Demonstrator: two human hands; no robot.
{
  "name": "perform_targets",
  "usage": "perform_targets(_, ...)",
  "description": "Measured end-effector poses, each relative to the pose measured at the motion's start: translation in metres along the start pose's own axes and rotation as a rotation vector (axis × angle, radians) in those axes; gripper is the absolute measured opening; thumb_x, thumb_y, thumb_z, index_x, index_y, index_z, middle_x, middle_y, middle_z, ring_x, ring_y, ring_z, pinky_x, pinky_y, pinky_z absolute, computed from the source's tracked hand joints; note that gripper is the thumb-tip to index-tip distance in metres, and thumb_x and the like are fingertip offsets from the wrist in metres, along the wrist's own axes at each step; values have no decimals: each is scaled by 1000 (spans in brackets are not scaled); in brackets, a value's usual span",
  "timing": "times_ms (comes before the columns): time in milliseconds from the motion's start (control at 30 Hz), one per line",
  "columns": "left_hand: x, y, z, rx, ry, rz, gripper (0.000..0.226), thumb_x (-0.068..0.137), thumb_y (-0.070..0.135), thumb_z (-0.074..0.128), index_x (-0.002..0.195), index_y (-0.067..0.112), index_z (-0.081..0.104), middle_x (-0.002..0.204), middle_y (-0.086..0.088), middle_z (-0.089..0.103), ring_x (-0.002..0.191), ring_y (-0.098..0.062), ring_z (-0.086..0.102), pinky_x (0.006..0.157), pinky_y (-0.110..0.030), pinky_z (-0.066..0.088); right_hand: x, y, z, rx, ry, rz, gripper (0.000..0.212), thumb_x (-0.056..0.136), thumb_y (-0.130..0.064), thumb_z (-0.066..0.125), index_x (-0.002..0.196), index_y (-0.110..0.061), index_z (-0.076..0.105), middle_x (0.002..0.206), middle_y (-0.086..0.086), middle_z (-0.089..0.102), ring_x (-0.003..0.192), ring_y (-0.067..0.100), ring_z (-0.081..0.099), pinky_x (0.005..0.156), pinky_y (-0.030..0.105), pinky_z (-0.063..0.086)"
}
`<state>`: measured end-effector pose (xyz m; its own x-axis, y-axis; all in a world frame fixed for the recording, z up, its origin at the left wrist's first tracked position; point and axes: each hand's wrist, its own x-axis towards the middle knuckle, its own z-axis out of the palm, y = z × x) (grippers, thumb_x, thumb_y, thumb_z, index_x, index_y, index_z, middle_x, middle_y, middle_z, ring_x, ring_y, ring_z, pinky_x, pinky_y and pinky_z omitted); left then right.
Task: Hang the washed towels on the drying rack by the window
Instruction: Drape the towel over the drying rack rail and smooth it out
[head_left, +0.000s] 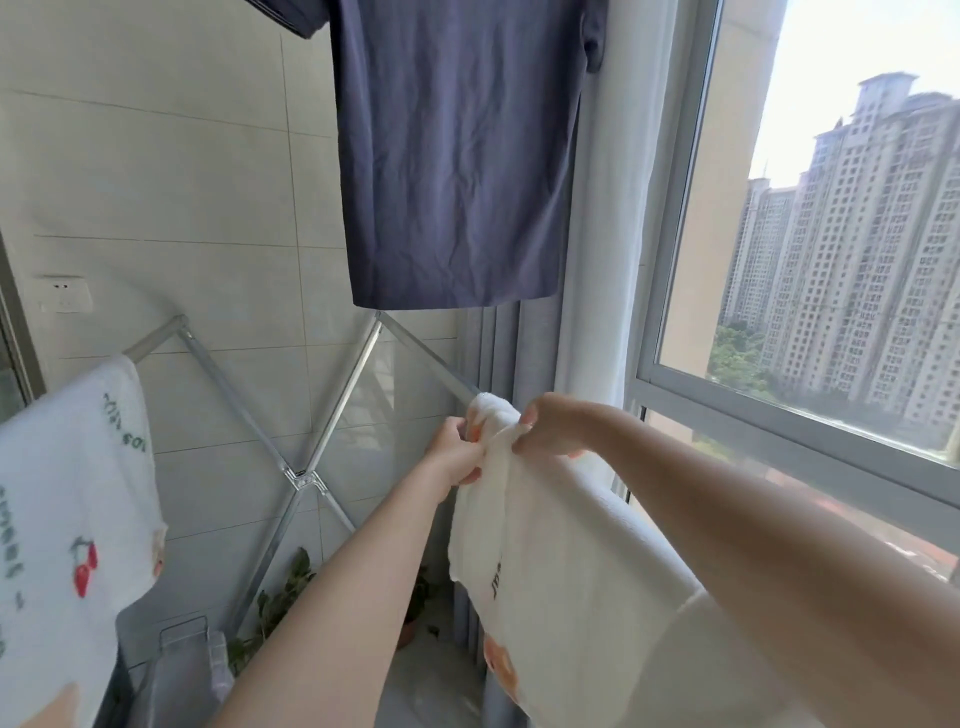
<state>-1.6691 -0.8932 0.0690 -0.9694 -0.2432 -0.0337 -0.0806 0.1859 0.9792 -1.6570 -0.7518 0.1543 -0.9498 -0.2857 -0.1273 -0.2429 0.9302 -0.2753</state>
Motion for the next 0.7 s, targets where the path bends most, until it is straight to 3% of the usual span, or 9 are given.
perform_targets(67, 4, -2, 3, 41, -32, 5, 42, 72, 16, 63, 111, 17, 48, 102, -4, 64, 67, -17, 62, 48, -23, 48, 1, -5, 1, -88, -12, -2, 47, 90, -24, 52, 134, -11, 51, 126, 10, 60, 113, 29, 61, 98, 36, 51)
perform_targets(200, 17, -3, 2, 39, 50, -10, 16, 90, 18, 48, 103, 11, 53, 83, -7, 65, 50, -19, 64, 60, -36, 56, 6, -21, 2, -72, -14, -53, 46, 97, -16, 37, 142, -10, 39, 139, 12, 48, 123, 28, 51, 104, 34, 43)
perform_targets(300, 26, 0, -7, -20, 88, 11, 14, 93, 21, 42, 103, 15, 50, 81, -5, 62, 44, -18, 63, 40, -21, 49, 21, -29, 4, -69, -15, -58, 42, 100, -12, 29, 140, -8, 41, 140, 13, 48, 112, 25, 49, 94, 31, 41)
perform_targets(400, 36, 10, -19, 35, 137, 96, 11, 93, 25, 48, 89, 16, 54, 69, -3, 58, 46, -15, 54, 40, -18, 42, 31, -31, 1, -66, -23, -82, 45, 102, -10, 31, 146, -9, 35, 145, 14, 45, 127, 27, 46, 102, 31, 41)
perform_targets(433, 40, 14, -23, 55, 134, 125, 14, 92, 25, 51, 83, 16, 56, 63, -2, 57, 45, -15, 50, 40, -18, 39, 32, -33, -2, -60, -39, -80, 44, 102, -8, 30, 145, -7, 35, 143, 16, 46, 130, 28, 46, 95, 27, 42)
perform_targets(500, 48, 23, -33, 72, 96, 164, 24, 92, 25, 54, 70, 16, 58, 51, 2, 56, 42, -13, 43, 40, -17, 34, 43, -35, -6, -12, -14, -99, 29, 101, -4, 30, 114, 2, 55, 111, 16, 60, 105, 30, 58, 57, 18, 40)
perform_targets(567, 51, 34, -38, 59, 23, 175, 32, 92, 29, 54, 62, 19, 56, 44, 6, 53, 41, -11, 40, 39, -15, 33, 54, -39, -7, 25, -11, -93, 29, 99, -1, 33, 73, -2, 44, 69, 7, 41, 66, 24, 40, 43, 16, 30)
perform_targets(633, 58, 45, -40, 10, -6, 165, 32, 93, 29, 56, 62, 20, 54, 45, 5, 51, 41, -10, 39, 39, -14, 33, 61, -42, -5, 55, 17, -96, 16, 97, -4, 38, 100, 5, 51, 78, 10, 50, 70, 25, 52, 39, 9, 30)
perform_targets(700, 68, 52, -40, -68, 26, 150, 26, 93, 23, 55, 68, 17, 56, 46, 4, 54, 48, -14, 44, 45, -19, 39, 79, -38, -1, 76, 68, -75, 46, 94, -13, 45, 138, -3, 37, 117, 13, 55, 104, 29, 57, 69, 15, 46)
